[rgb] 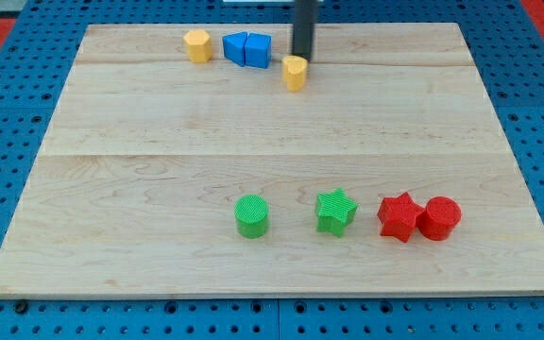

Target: Move the yellow hexagon to the left of the blue triangle

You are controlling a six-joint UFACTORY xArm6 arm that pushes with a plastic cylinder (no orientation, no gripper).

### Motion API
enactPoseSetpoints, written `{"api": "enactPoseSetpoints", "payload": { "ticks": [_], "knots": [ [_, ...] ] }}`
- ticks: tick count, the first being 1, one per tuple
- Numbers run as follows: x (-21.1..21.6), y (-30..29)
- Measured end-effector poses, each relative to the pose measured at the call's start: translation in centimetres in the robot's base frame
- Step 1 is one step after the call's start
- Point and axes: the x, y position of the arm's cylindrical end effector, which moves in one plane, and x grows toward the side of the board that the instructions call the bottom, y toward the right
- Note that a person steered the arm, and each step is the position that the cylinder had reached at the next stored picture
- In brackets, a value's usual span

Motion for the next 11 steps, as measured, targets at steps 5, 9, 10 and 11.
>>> {"api": "enactPoseSetpoints", "payload": {
  "ticks": [5, 9, 10, 11],
  "knots": [
    [-4.8, -13.3],
    [-5.3, -1.9],
    [-5.6, -6.9],
    [-4.5, -11.1]
  ]
}}
